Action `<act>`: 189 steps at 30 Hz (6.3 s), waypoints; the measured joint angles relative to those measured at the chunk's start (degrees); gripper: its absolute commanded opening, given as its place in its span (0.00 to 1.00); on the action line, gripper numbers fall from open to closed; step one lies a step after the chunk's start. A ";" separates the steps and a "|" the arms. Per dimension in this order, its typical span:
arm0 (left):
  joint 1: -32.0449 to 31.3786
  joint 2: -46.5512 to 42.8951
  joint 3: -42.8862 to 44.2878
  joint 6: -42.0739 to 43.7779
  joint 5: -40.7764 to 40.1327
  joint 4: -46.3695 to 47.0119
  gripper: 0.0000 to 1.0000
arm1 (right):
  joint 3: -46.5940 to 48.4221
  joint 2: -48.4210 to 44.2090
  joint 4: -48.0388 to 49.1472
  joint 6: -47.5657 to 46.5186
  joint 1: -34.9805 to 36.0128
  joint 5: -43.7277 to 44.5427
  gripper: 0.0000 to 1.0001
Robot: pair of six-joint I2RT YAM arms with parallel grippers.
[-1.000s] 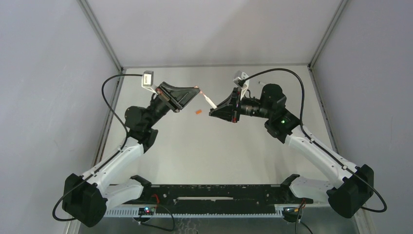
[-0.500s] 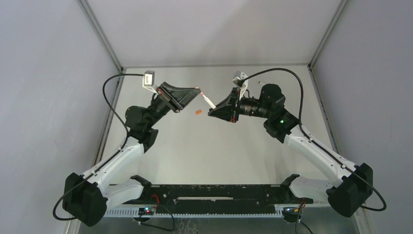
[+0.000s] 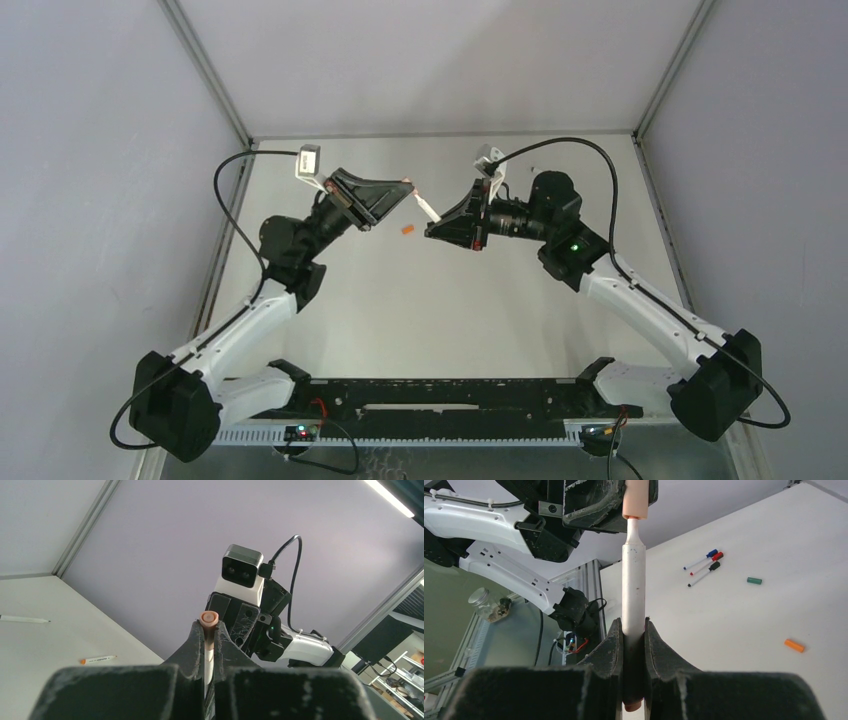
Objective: Insert the pens into the pen caps
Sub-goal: Insert the pen cap onto the pen, then place the pen at the center of the board.
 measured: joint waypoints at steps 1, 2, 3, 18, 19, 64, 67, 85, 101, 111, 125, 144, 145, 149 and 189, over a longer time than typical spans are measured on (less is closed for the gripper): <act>0.00 0.04 0.00 0.04 0.00 0.00 0.00 | 0.00 0.09 0.09 0.11 0.00 0.00 0.00; 0.00 0.07 -0.13 0.11 -0.07 0.04 0.00 | 0.00 0.17 0.13 0.15 0.00 -0.02 0.00; 0.00 0.07 -0.35 0.11 -0.15 0.17 0.00 | 0.00 0.22 0.11 0.20 0.00 -0.04 0.00; -0.33 0.09 -1.84 1.62 1.03 -0.87 0.06 | 0.02 1.14 0.07 0.31 -0.85 -1.20 0.00; -0.33 0.09 -1.79 1.64 1.05 -0.92 0.09 | 0.02 1.20 0.09 0.20 -0.81 -1.27 0.00; -1.33 0.42 4.04 2.03 1.60 2.16 0.72 | -4.66 -2.95 13.68 4.26 -4.81 -13.16 0.00; -2.47 1.22 4.57 1.99 1.22 2.27 0.68 | -4.66 -3.04 13.70 4.28 -4.79 -12.96 0.00; -5.92 2.36 5.88 2.29 -0.59 2.56 0.54 | -4.68 -3.04 13.66 4.26 -4.28 -9.77 0.00; -7.17 3.37 7.26 2.58 -0.74 1.51 0.37 | -4.68 -3.04 13.46 4.26 -3.98 -8.81 0.00; -7.28 4.33 7.52 2.69 -1.18 1.60 0.04 | -4.68 -3.04 13.42 4.24 -3.93 -9.11 0.00; -7.48 4.20 8.33 4.74 -4.22 -3.74 0.00 | -4.17 -1.92 11.85 3.89 -4.13 -7.43 0.00; -9.97 2.14 18.34 15.17 -25.27 -21.40 0.00 | 16.76 9.09 -2.89 -3.10 -3.21 -1.40 0.00; -9.97 2.60 19.21 15.58 -25.16 -21.49 0.00 | 17.88 9.81 -2.67 -2.23 -3.82 -2.91 0.00; -9.11 5.49 23.56 16.00 -21.73 -20.90 0.00 | 23.78 14.78 2.62 5.42 -7.41 -14.12 0.00; -4.68 8.24 23.23 10.67 -10.23 -33.16 0.39 | 23.04 17.16 -12.26 -0.22 -5.75 -8.55 0.00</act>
